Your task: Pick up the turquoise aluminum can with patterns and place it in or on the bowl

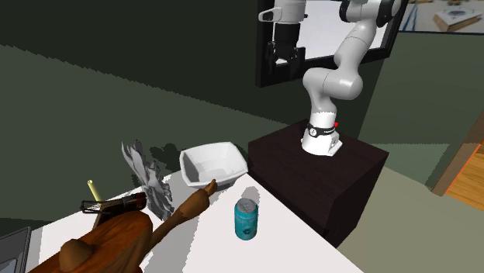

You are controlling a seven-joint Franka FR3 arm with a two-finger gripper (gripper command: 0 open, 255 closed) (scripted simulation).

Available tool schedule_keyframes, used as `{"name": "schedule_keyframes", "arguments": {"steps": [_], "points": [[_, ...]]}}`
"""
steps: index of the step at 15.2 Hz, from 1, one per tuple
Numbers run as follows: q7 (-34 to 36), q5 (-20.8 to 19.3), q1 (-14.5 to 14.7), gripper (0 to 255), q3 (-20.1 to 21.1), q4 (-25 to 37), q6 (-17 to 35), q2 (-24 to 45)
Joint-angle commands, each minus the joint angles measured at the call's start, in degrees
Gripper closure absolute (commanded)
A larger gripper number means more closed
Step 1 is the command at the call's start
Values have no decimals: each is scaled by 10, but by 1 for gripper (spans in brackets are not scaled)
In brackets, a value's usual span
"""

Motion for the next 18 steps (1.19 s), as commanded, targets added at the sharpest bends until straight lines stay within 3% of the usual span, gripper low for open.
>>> {"name": "schedule_keyframes", "arguments": {"steps": [1,9,18], "points": [[0,0,0,0,0,0,0,0],[28,26,19,0,23,-25,156,124],[55,43,37,0,49,10,312,304]]}}
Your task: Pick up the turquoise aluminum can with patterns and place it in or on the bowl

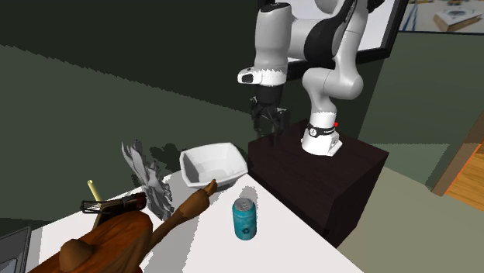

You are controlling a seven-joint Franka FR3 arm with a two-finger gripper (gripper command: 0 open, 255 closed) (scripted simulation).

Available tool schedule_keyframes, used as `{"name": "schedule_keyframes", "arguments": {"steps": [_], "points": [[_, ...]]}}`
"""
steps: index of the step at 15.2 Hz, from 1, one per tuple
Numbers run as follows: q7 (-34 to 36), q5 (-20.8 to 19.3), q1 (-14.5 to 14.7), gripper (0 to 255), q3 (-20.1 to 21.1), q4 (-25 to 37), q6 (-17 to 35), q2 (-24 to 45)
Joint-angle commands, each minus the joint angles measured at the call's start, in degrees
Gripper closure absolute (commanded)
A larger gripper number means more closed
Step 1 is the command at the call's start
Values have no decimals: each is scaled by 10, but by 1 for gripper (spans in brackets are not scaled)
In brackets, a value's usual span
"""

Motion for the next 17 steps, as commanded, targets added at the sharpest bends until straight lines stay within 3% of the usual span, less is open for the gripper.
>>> {"name": "schedule_keyframes", "arguments": {"steps": [1,14,17], "points": [[7,2,4,0,6,20,28,45],[48,-14,30,0,30,188,159,329],[52,-18,33,0,30,202,176,358]]}}
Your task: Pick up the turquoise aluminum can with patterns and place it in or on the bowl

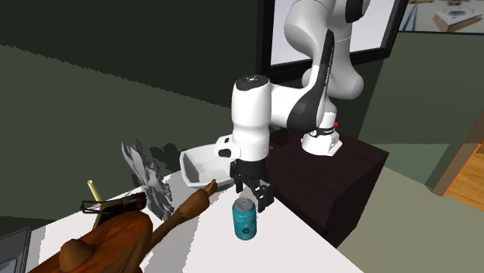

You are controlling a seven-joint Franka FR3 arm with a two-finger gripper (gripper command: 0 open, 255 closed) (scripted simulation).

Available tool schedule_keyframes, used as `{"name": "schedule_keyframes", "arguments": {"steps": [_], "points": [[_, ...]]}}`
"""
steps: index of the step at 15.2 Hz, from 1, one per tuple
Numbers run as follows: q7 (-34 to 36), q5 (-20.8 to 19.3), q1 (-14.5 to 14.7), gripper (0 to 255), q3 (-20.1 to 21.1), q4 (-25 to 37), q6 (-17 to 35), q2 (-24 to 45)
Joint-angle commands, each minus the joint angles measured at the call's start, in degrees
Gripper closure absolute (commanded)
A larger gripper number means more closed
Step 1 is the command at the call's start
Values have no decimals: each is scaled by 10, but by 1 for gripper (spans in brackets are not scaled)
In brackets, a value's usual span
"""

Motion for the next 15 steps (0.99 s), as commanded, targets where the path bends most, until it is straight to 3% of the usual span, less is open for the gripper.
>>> {"name": "schedule_keyframes", "arguments": {"steps": [1,6,14,15], "points": [[1,-2,1,0,-1,1,14,15],[4,-6,3,0,-3,-1,43,41],[4,-6,3,0,-3,-1,43,41],[4,-6,3,255,-3,-1,43,41]]}}
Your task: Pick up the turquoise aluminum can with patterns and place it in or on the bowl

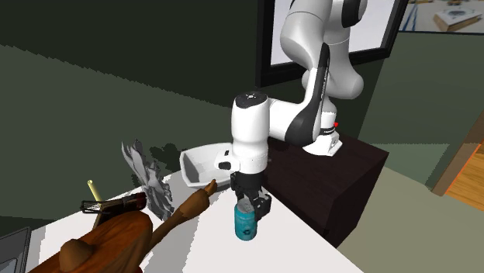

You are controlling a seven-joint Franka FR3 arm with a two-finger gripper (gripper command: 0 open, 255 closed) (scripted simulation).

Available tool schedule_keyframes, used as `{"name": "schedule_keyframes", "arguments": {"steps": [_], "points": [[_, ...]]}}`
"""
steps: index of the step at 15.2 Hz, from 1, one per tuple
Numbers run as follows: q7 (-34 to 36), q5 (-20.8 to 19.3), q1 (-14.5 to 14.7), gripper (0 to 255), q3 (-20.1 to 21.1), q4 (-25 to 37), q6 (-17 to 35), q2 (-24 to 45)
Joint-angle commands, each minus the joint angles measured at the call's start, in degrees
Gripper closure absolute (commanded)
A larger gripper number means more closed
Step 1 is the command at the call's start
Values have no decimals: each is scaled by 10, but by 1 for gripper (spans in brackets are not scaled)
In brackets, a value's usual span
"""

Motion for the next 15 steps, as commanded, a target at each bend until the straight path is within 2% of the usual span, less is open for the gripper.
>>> {"name": "schedule_keyframes", "arguments": {"steps": [1,9,15], "points": [[0,0,0,255,0,0,0,0],[0,0,0,255,0,0,0,0],[-3,6,-2,255,3,4,-38,-33]]}}
